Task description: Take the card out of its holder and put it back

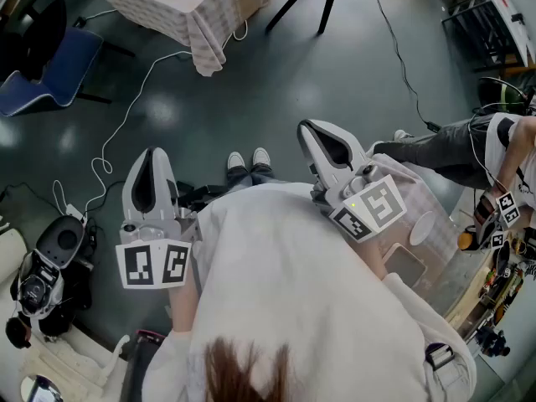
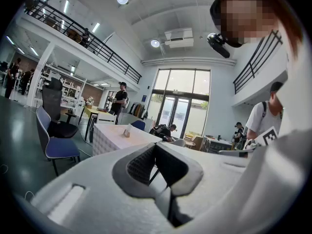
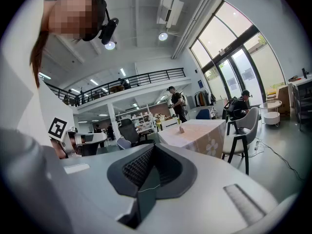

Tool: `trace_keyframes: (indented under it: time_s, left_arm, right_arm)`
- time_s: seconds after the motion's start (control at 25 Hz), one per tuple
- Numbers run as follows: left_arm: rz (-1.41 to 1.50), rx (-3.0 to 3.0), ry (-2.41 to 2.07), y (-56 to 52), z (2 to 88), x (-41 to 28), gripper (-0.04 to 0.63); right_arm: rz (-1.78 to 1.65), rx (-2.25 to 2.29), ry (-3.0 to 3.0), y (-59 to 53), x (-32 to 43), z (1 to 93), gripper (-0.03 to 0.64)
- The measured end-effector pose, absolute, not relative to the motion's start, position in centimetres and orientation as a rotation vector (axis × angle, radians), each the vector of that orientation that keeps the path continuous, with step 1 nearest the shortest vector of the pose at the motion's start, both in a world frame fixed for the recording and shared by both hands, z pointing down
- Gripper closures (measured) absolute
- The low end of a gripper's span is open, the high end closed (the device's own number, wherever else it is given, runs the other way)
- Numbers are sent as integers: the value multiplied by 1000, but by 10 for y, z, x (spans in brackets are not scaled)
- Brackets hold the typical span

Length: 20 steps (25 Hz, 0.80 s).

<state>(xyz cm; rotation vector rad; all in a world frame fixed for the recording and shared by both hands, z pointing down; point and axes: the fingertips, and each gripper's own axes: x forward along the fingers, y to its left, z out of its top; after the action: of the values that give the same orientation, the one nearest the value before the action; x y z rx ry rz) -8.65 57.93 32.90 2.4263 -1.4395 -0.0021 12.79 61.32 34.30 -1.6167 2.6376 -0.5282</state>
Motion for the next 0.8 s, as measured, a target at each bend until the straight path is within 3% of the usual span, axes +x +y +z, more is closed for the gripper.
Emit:
trace_keyframes:
  time_s: [0.8]
  left_arm:
    - [-2,2422,-1436,581,342,-67,595]
  right_arm:
    - [-523,-1483,2652,610,134,348,618]
